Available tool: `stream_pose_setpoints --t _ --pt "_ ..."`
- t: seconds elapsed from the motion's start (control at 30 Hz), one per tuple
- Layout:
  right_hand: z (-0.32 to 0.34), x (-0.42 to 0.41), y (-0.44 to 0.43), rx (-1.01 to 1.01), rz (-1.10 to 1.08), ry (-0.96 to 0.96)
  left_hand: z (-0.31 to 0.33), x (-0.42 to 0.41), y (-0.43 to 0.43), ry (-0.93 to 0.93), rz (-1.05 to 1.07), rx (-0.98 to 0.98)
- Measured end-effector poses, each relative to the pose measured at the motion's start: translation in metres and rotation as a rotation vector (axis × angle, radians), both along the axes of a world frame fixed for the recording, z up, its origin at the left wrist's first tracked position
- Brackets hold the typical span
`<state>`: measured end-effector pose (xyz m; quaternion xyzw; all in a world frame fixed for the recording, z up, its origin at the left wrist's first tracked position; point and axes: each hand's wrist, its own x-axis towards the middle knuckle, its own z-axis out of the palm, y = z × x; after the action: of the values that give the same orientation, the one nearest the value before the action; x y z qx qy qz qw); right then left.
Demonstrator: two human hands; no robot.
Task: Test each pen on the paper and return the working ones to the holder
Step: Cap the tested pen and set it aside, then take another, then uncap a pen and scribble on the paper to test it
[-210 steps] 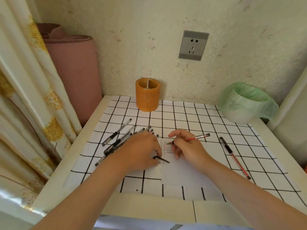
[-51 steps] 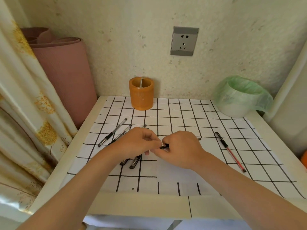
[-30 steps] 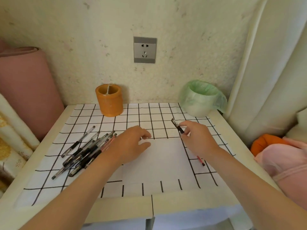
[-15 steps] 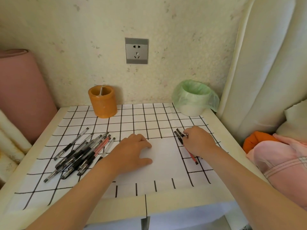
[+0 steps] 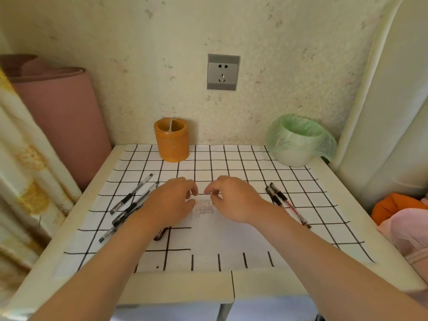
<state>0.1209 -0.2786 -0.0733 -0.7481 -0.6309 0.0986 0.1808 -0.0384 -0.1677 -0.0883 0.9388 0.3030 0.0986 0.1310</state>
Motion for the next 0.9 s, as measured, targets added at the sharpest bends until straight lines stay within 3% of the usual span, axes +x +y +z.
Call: stream_pose_setpoints --t 0.23,0.5,0.9 --pt "-0.008 -0.045 0.029 0.039 0.207 0.016 0.016 -0.048 0.02 0.073 0.139 -0.098" --pt "-0.03 -0.057 0.043 0.072 0.371 -0.169 0.021 -0.07 0.018 0.239 0.134 -0.123" --pt "-0.026 -0.054 0.049 0.205 0.401 -0.242 0.021 -0.079 0.019 0.187 0.093 -0.165"
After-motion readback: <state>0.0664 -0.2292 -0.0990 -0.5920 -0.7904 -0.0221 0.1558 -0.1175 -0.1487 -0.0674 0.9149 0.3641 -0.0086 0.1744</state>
